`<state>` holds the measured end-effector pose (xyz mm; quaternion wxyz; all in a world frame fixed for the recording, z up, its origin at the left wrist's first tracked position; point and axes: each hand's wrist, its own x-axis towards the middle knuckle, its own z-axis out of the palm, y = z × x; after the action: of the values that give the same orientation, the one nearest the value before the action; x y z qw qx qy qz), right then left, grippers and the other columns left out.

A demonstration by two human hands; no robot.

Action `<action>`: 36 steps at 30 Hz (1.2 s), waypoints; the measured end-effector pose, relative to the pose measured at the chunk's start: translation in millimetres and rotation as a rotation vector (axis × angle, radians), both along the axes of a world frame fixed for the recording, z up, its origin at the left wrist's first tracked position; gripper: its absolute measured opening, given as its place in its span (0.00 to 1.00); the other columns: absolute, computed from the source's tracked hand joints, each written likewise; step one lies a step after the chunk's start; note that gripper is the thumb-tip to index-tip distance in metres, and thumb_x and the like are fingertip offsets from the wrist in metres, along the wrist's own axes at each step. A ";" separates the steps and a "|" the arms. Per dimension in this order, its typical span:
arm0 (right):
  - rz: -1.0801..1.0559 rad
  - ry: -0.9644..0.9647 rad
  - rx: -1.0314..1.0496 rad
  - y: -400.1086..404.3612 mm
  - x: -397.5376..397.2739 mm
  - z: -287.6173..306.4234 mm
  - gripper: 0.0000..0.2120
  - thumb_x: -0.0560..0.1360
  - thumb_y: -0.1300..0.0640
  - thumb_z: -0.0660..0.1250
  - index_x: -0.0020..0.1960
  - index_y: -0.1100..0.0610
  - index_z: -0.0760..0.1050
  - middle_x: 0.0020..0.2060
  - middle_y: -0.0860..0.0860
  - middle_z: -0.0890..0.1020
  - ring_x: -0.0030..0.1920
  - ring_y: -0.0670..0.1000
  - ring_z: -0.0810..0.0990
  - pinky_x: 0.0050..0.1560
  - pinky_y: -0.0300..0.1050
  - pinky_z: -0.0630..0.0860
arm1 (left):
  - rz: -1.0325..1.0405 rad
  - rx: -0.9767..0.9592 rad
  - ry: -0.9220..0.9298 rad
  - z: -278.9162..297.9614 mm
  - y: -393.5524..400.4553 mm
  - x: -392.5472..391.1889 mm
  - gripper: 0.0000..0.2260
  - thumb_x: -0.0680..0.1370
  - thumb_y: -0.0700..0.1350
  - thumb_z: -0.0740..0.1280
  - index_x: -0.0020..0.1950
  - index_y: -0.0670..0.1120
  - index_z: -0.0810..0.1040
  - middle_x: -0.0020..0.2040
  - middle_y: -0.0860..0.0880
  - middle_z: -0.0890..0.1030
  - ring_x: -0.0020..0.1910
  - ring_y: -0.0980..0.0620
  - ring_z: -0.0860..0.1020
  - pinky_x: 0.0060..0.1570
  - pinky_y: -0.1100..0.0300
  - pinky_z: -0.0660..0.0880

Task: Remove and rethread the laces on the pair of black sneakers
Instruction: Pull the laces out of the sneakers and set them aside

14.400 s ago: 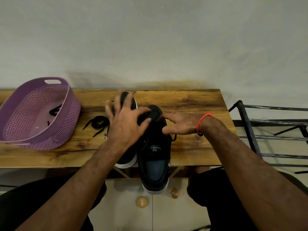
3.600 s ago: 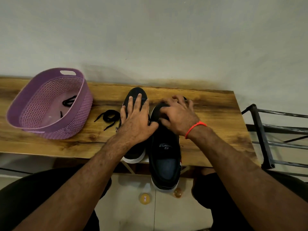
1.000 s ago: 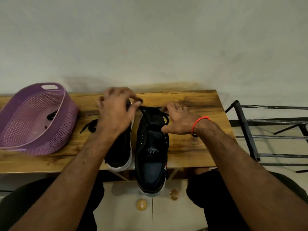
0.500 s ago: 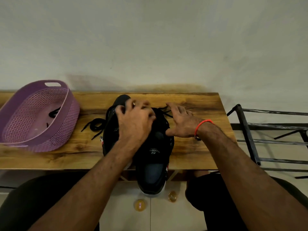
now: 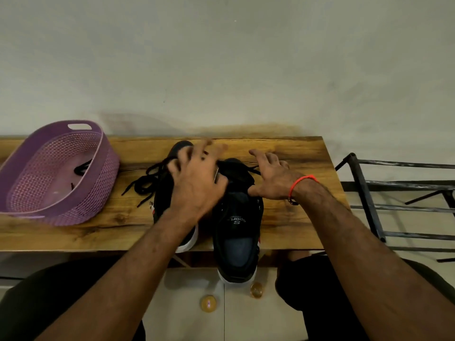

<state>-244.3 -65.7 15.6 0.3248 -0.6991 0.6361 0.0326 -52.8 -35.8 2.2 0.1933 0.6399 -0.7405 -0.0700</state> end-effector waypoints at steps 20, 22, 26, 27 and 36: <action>-0.044 0.037 -0.003 -4.0 -10.7 -0.5 0.48 0.72 0.48 0.73 0.80 0.44 0.44 0.79 0.52 0.49 0.78 0.65 0.49 0.74 0.66 0.59 | 0.339 -0.279 0.603 10.9 -29.4 19.5 0.10 0.77 0.59 0.63 0.50 0.55 0.77 0.54 0.55 0.81 0.60 0.48 0.76 0.63 0.40 0.71; -0.013 -0.011 -0.081 -6.1 -8.5 -1.0 0.45 0.73 0.48 0.72 0.80 0.43 0.47 0.79 0.51 0.52 0.77 0.63 0.52 0.73 0.68 0.60 | 0.210 -0.134 0.498 9.2 -22.9 15.9 0.08 0.77 0.58 0.69 0.52 0.57 0.81 0.60 0.58 0.79 0.65 0.51 0.70 0.65 0.44 0.64; 0.108 -0.288 -0.322 -7.7 7.5 0.3 0.32 0.76 0.43 0.67 0.77 0.42 0.59 0.76 0.48 0.64 0.76 0.55 0.60 0.74 0.62 0.62 | 0.071 0.010 0.366 -2.9 -6.5 8.3 0.08 0.76 0.58 0.72 0.53 0.60 0.84 0.61 0.61 0.76 0.66 0.51 0.66 0.61 0.48 0.62; 0.154 -0.323 -0.370 -7.5 12.2 -0.8 0.29 0.76 0.40 0.65 0.75 0.42 0.63 0.74 0.46 0.69 0.75 0.53 0.64 0.72 0.63 0.64 | 0.052 0.027 0.393 -4.9 -5.1 9.9 0.08 0.76 0.59 0.71 0.53 0.61 0.84 0.60 0.60 0.77 0.66 0.50 0.69 0.63 0.46 0.65; -0.156 -0.675 -0.470 -7.5 21.8 9.0 0.04 0.78 0.52 0.69 0.47 0.50 0.83 0.36 0.46 0.84 0.40 0.38 0.81 0.45 0.31 0.76 | -0.086 0.248 0.663 12.8 5.7 24.9 0.06 0.80 0.51 0.70 0.47 0.52 0.85 0.43 0.55 0.86 0.46 0.59 0.83 0.54 0.52 0.80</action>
<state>-222.5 -73.2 24.6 0.3484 -0.6753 0.5351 -0.3692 -27.9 -30.1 14.9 0.3409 0.5694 -0.6496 -0.3710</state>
